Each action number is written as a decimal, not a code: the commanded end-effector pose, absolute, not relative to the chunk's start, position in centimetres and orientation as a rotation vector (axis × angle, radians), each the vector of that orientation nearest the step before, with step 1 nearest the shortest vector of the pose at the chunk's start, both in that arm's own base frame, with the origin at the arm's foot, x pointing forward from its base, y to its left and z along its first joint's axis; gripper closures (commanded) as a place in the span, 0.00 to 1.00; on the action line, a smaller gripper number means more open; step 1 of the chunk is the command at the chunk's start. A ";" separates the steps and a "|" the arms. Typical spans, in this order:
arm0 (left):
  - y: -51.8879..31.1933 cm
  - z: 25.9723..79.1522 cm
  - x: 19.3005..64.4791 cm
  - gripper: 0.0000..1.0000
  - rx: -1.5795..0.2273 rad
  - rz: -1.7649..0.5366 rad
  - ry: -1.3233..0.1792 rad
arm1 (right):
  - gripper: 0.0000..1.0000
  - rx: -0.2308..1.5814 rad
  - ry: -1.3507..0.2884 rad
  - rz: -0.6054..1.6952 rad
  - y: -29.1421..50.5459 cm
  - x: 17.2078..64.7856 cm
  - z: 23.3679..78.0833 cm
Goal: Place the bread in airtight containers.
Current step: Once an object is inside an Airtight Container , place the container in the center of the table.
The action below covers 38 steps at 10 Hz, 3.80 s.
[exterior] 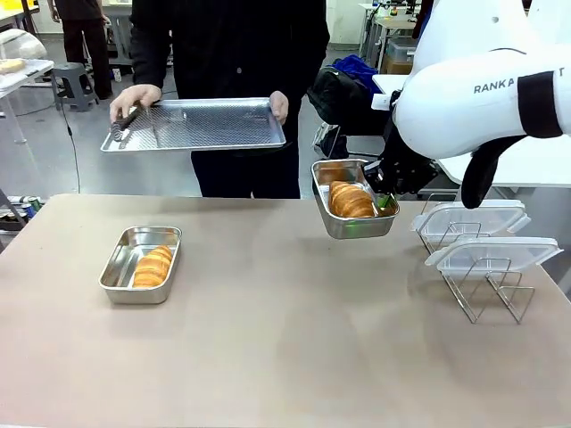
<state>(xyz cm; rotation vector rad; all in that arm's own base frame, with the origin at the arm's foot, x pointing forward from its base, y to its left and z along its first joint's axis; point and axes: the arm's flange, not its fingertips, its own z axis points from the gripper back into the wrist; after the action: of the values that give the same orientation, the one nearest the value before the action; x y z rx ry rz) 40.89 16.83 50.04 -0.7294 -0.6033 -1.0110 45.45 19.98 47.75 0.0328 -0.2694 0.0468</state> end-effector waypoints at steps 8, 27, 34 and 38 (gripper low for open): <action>16.8 50.7 40.4 0.00 -0.717 -1.021 -0.609 | 0.95 -0.032 -0.249 -0.074 22.8 46.8 39.5; 16.8 50.7 40.4 0.00 -0.717 -1.021 -0.609 | 0.00 0.575 -0.729 0.307 5.9 47.4 48.6; 16.8 50.7 40.4 0.00 -0.717 -1.021 -0.609 | 0.00 0.638 -0.852 0.918 -3.4 44.3 49.5; 16.8 50.7 40.4 0.00 -0.717 -1.021 -0.609 | 0.00 0.666 -0.830 0.912 -4.1 43.5 48.8</action>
<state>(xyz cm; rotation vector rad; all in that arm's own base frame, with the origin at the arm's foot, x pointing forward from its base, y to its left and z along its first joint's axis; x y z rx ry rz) 40.62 16.89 50.52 -0.7166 -0.6076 -1.0116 43.63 -3.40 48.87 0.6392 -0.8191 0.9270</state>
